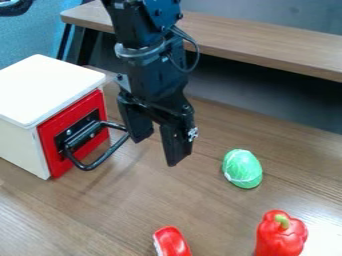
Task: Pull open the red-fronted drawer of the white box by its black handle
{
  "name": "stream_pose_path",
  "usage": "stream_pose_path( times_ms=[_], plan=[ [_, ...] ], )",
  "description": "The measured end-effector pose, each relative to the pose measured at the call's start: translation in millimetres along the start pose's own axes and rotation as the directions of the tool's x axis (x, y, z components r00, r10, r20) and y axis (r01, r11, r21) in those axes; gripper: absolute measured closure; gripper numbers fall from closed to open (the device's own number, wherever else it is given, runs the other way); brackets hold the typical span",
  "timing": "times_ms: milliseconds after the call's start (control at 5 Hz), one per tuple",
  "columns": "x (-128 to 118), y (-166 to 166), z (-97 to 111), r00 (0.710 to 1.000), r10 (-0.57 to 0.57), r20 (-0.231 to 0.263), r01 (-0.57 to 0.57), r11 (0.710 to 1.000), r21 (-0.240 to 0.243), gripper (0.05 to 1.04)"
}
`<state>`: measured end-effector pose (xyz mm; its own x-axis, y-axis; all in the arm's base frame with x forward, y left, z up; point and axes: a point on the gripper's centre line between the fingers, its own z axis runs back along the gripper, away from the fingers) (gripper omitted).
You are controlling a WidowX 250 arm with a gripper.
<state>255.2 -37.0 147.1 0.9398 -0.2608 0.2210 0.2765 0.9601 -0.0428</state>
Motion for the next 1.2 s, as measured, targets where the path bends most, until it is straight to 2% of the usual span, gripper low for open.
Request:
stream_pose_path(
  times_ms=[200, 400, 600, 800, 1000, 1200],
  plan=[
    [-1, 0, -6, 1.0, 0.0, -0.024, -0.001, 1.0, -0.004, 0.084],
    [3, 14, -19, 0.997, 0.013, -0.072, -0.014, 1.0, -0.01, 0.084],
    [13, 21, -32, 0.995, 0.026, -0.093, -0.027, 1.0, -0.01, 0.084],
    [17, 27, -55, 0.99, 0.058, -0.13, -0.058, 0.998, -0.001, 0.084],
    [18, 46, -65, 0.988, 0.099, -0.116, -0.093, 0.994, 0.056, 0.084],
    [10, 68, -71, 0.981, 0.146, -0.129, -0.134, 0.987, 0.093, 0.084]
  ],
)
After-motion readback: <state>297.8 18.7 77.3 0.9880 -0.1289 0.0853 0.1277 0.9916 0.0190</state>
